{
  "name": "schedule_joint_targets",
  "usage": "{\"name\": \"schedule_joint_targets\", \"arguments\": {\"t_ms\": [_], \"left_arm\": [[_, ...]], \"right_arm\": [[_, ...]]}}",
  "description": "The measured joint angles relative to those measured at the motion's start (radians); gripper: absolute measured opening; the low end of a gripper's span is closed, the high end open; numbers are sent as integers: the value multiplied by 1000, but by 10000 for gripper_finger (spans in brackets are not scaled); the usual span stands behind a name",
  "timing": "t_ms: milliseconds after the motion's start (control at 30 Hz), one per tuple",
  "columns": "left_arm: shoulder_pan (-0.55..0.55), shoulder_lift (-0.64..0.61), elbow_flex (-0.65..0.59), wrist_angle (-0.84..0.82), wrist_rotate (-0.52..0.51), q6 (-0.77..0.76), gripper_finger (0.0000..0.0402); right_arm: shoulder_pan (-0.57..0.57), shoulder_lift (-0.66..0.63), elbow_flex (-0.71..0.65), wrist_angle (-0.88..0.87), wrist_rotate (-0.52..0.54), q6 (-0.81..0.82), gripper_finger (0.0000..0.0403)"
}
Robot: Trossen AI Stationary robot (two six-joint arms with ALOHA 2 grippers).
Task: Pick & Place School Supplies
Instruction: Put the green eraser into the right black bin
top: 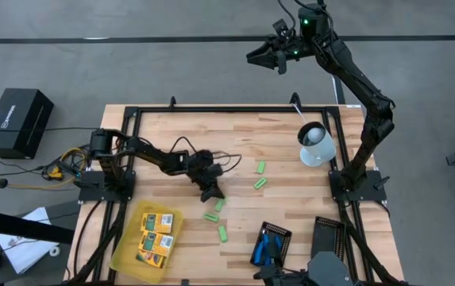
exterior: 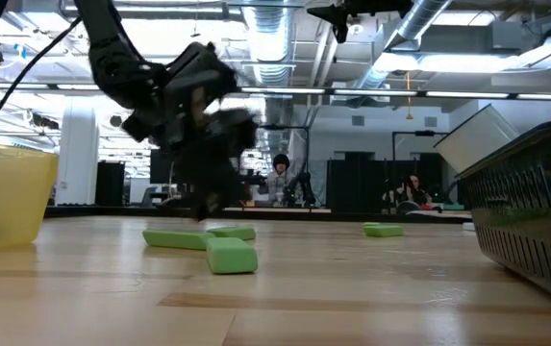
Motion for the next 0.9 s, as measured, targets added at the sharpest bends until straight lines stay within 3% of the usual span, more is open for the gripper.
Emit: {"name": "schedule_joint_targets", "arguments": {"t_ms": [267, 467, 600, 767, 900], "left_arm": [[83, 10, 190, 43, 7, 67, 0], [107, 270, 422, 23, 71, 0, 0], [94, 358, 565, 43, 124, -33, 0], [99, 335, 531, 44, 93, -21, 0], [90, 237, 355, 55, 47, -1, 0]], "right_arm": [[0, 0, 0, 0, 0, -10, 159], [0, 0, 0, 0, 0, -10, 159], [2, 0, 0, -3, 0, -7, 159], [7, 0, 0, -13, -1, -1, 159], [7, 0, 0, -37, -2, 0, 159]]}}
